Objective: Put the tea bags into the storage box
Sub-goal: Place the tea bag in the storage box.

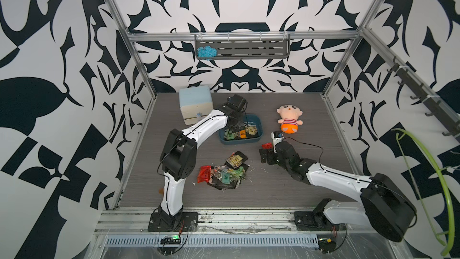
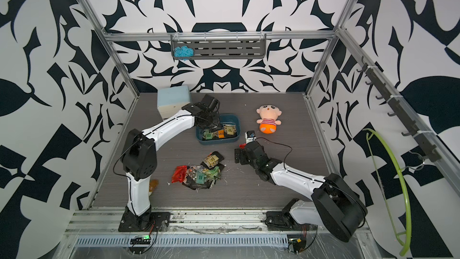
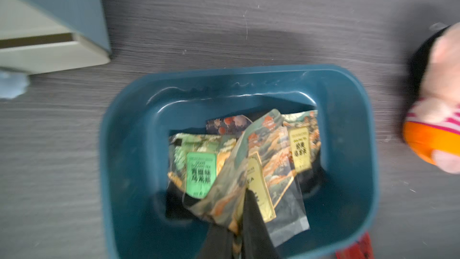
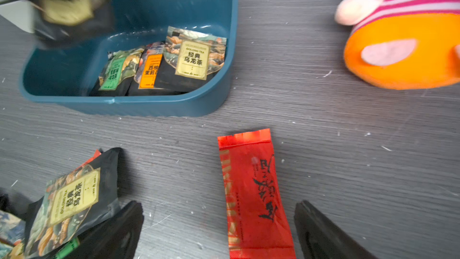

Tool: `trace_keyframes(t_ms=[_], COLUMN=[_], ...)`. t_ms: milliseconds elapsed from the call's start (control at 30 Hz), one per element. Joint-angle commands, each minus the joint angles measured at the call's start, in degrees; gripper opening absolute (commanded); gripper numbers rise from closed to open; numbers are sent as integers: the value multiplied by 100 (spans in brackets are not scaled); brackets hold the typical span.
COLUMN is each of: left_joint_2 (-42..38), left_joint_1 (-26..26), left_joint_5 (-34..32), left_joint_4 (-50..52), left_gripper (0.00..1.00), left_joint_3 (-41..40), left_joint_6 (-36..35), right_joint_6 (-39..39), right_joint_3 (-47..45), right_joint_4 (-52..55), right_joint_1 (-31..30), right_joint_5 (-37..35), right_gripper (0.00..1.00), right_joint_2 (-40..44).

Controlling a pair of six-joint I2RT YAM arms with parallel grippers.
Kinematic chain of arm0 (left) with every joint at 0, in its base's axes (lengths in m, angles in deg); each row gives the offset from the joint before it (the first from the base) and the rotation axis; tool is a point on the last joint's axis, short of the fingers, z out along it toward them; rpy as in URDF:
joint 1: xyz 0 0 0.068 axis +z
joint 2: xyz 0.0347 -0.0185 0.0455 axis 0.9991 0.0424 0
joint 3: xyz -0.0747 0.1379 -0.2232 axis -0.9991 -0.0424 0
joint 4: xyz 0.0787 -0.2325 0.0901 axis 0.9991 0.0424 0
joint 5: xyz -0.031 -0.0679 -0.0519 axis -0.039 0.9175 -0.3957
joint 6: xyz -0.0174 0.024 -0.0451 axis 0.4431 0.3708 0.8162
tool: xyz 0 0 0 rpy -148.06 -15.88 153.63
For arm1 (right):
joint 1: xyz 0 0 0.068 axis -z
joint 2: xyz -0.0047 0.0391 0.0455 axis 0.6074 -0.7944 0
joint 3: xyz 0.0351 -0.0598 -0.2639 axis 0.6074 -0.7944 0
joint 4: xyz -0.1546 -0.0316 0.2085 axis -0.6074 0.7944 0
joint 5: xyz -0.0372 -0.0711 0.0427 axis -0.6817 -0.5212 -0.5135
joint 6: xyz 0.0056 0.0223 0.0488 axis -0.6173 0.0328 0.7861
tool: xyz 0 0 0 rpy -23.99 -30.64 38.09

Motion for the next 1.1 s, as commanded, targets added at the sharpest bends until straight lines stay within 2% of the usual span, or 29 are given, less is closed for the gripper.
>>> trace_keyframes(t_ms=[0, 200, 267, 333, 467, 533, 667, 833, 1067], left_joint_2=[365, 636, 614, 531, 222, 22, -571, -1486, -2928], left_joint_1=[58, 248, 245, 248, 244, 250, 224, 133, -307], left_joint_5=[-228, -111, -120, -182, -446, -699, -1260, -1122, -574], left_joint_4=[276, 250, 278, 272, 342, 535, 824, 856, 534], left_gripper=[2, 6, 15, 19, 35, 48, 64, 69, 70], left_joint_3=[350, 292, 207, 91, -114, -117, -342, -941, -2363], left_joint_6=[-198, -175, -210, -245, -331, -356, -361, -150, 570], right_joint_6=[6, -3, -12, -12, -20, -17, -5, 141, 328], right_joint_3=[-6, 130, 156, 175, 174, 169, 149, 50, -195], right_joint_4=[-153, -109, -96, -79, -91, -80, -72, -115, -249], right_joint_1=[27, 27, 27, 27, 26, 27, 27, 27, 27], right_joint_5=[-60, 173, 176, 172, 170, 178, 161, 174, 127], right_gripper=[99, 99, 99, 99, 99, 99, 99, 99, 99], right_joint_2=[-6, -236, -284, -303, -313, -303, -247, -96, 143])
